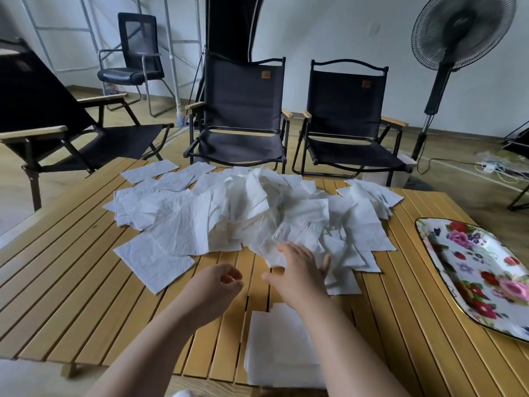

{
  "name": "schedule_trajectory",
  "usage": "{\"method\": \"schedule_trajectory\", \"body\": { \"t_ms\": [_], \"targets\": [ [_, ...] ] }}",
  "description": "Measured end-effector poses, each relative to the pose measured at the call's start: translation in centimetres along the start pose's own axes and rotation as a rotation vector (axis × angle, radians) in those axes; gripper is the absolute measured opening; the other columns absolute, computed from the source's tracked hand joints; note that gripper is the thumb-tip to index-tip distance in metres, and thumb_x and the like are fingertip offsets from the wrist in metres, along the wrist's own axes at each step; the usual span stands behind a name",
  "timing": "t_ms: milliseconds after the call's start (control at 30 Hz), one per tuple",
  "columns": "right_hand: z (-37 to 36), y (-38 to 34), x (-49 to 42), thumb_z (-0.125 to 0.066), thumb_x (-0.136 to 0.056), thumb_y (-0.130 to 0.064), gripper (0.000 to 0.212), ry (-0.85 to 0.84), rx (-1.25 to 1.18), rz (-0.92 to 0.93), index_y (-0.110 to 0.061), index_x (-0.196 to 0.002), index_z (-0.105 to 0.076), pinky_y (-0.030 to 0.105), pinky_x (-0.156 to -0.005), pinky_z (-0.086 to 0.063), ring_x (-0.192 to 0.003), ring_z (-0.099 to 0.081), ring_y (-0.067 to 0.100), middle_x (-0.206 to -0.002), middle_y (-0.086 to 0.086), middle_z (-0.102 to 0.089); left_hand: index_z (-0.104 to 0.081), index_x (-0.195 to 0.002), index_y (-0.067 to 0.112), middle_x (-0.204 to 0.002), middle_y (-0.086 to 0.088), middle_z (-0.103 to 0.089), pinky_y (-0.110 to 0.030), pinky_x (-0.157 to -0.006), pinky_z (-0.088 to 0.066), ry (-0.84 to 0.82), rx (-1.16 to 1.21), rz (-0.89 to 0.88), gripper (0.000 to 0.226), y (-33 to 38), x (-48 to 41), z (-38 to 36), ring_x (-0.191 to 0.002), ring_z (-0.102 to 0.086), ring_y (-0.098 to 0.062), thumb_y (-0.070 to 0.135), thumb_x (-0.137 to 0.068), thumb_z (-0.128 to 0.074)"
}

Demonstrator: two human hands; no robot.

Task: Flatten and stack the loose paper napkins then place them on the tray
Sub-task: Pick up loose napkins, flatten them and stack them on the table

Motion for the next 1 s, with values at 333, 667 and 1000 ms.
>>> {"method": "schedule_trajectory", "body": {
  "t_ms": [333, 667, 1000],
  "targets": [
    [0.5, 2.8, 1.1, -0.054, -0.095, -0.036, 0.039, 0.025, 0.058, -0.006, -0.035, -0.134, -0.051, 0.051, -0.121, -0.013, -0.131, -0.046, 0.01, -0.142, -0.018, -0.048, -0.066, -0.109, 0.024, -0.098, 0.01, -0.066, -0.017, -0.061, -0.043, -0.027, 0.074, -0.007, 0.017, 1.8, -0.4, -0.5, -0.085, -0.062, -0.006, 0.03, -0.098, -0.055],
    [5.0, -3.8, -5.7, -0.055, -0.098, -0.024, 0.061, 0.073, 0.112, 0.282, -0.028, -0.154, -0.032, 0.042, -0.117, -0.036, -0.15, -0.023, 0.021, -0.166, -0.007, -0.018, -0.062, -0.111, 0.027, -0.099, 0.014, -0.061, -0.015, -0.059, -0.046, 0.046, 0.047, -0.015, 0.017, 1.1, -1.6, -0.2, -0.081, -0.06, -0.003, 0.033, -0.099, -0.052],
    [3.7, -8.0, -15.3, -0.042, -0.097, -0.009, 0.013, 0.114, 0.395, 0.316, -0.014, -0.102, -0.053, 0.033, -0.071, -0.037, -0.099, -0.047, 0.027, -0.106, 0.007, -0.049, -0.061, -0.115, 0.029, -0.113, 0.011, -0.061, -0.021, -0.076, -0.047, 0.104, 0.03, -0.046, 0.024, 0.9, -3.4, -0.3, -0.094, -0.056, -0.006, 0.035, -0.095, -0.05]
  ]
}}
Point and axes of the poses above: each hand's wrist, its own x-axis away from the middle knuckle, its own z-axis out of the back of the hand, y = z × x, the point moved 3 cm from there along -x, towards the middle knuckle
